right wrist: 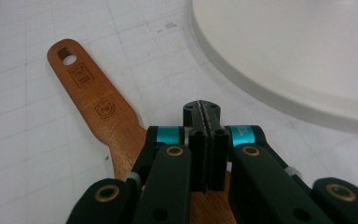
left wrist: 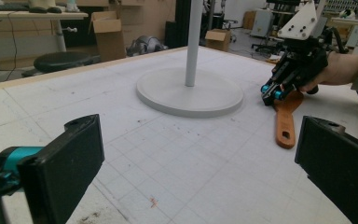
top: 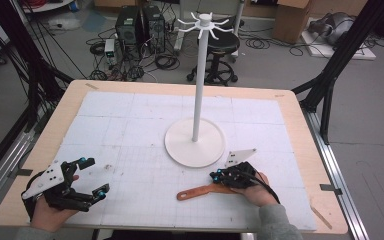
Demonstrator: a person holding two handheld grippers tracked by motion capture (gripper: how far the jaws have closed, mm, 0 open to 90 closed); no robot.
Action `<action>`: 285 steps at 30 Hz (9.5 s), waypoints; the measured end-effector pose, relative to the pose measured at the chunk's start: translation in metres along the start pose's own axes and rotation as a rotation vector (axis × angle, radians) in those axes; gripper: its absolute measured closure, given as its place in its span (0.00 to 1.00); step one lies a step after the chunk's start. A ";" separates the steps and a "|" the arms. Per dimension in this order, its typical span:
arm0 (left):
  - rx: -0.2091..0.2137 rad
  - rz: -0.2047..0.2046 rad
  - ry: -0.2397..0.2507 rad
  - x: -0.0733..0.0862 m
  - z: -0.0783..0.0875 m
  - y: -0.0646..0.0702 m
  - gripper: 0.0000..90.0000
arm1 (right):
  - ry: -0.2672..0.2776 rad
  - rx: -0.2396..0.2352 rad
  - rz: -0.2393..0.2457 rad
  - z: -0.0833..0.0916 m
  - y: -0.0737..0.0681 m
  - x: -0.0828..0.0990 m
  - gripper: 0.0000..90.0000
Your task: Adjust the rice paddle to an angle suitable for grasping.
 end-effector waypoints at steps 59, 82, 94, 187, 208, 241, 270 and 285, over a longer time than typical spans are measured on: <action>0.018 -0.011 -0.058 0.009 -0.017 0.001 0.02 | -0.012 -0.153 0.146 -0.005 -0.063 -0.004 0.99; 0.002 -0.005 -0.061 0.011 -0.011 -0.001 0.02 | 0.029 0.066 0.018 0.037 -0.004 0.009 0.99; 0.014 -0.013 -0.076 0.014 -0.015 0.002 0.02 | -0.046 0.213 -0.052 0.060 0.037 0.046 0.99; -0.021 -0.011 -0.081 0.017 -0.008 -0.004 0.02 | 0.032 0.150 -0.036 0.069 -0.030 -0.006 0.00; -0.026 -0.004 -0.081 0.018 -0.005 -0.006 0.02 | -0.137 0.150 0.006 0.021 -0.032 -0.025 0.01; -0.022 0.002 -0.094 0.020 -0.006 -0.005 0.02 | -0.367 0.100 -0.110 0.015 -0.032 -0.002 0.53; -0.028 -0.005 -0.099 0.021 -0.007 -0.007 0.02 | -0.344 0.118 -0.120 0.019 -0.033 0.002 0.71; -0.018 -0.010 -0.105 0.021 -0.011 -0.007 0.02 | -0.174 0.156 -0.091 0.054 -0.028 -0.009 0.71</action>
Point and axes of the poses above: each handheld gripper's, and its own axes: z roughly backward along the jaws, x roughly out of its underside, y roughly to its right, the point moved 8 cm from there along -z, roughly forward along the jaws, and after that the axes turned 5 degrees about z, right-handed, at the moved point
